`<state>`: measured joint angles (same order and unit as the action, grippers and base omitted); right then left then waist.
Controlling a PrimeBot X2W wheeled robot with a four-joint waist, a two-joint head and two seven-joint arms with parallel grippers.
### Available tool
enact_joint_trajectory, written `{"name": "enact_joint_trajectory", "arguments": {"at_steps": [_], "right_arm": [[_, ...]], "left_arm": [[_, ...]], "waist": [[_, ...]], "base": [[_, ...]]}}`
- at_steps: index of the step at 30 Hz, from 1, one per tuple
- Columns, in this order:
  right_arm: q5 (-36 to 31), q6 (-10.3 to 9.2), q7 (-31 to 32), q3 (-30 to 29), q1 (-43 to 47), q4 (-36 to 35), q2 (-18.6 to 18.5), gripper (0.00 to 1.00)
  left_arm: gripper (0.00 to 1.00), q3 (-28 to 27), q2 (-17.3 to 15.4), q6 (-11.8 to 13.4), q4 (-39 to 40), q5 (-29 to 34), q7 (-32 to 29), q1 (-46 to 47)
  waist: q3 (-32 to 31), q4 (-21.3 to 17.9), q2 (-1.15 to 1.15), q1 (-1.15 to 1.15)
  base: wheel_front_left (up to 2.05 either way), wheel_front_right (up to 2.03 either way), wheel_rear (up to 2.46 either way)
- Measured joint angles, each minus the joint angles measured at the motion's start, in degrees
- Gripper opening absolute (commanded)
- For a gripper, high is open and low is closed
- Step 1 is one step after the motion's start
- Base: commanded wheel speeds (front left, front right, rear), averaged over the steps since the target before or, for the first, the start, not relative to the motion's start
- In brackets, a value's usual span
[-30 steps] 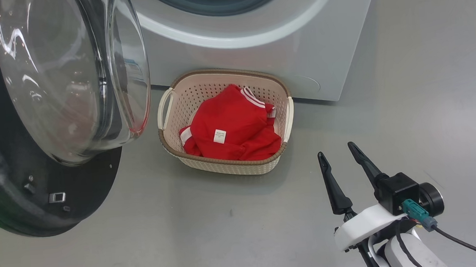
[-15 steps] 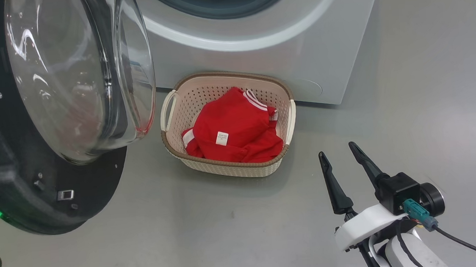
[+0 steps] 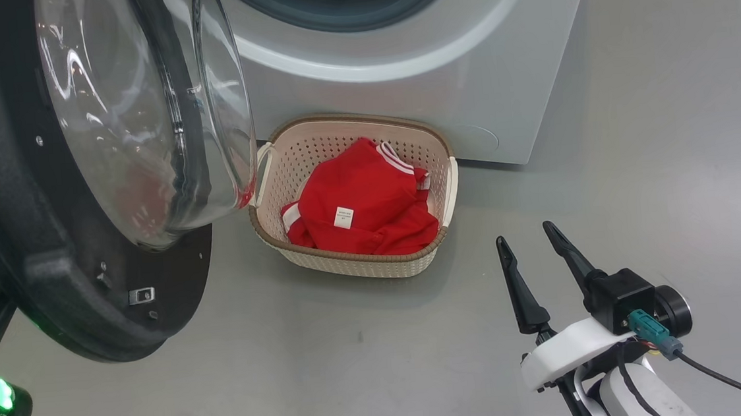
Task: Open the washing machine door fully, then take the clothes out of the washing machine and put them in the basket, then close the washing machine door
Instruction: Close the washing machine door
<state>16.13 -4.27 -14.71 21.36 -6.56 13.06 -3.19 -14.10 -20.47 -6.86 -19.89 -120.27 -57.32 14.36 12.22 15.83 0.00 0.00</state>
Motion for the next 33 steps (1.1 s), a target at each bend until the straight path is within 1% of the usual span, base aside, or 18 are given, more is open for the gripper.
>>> {"name": "enact_joint_trajectory", "arguments": {"at_steps": [13,21,26,33], "right_arm": [[0.6,0.0,0.0,0.6,0.0,0.1,0.0,1.0],[0.6,0.03,0.0,0.8,0.1,0.1,0.0,1.0],[1.1,0.04,0.0,1.4,0.1,0.1,0.0,1.0],[1.3,0.01,0.0,1.3,0.1,-0.4,0.0,1.0]], "left_arm": [[0.0,1.4,2.7,0.0,3.1,-0.2,-0.6,-1.3],[0.0,3.3,5.2,0.0,5.2,-0.1,-0.7,-1.3],[0.0,3.7,5.8,0.0,6.0,0.3,-0.7,-1.6],[0.0,5.0,7.4,0.0,7.6,0.5,-0.6,-1.7]], "waist": [[-0.5,-1.5,0.0,0.0],[-0.9,-2.4,0.0,0.0],[-1.2,-3.7,0.0,0.0],[-1.0,-5.6,0.0,0.0]], "base": [[0.0,0.0,0.0],[0.0,0.0,0.0],[0.0,0.0,0.0],[0.0,0.0,0.0]]}}
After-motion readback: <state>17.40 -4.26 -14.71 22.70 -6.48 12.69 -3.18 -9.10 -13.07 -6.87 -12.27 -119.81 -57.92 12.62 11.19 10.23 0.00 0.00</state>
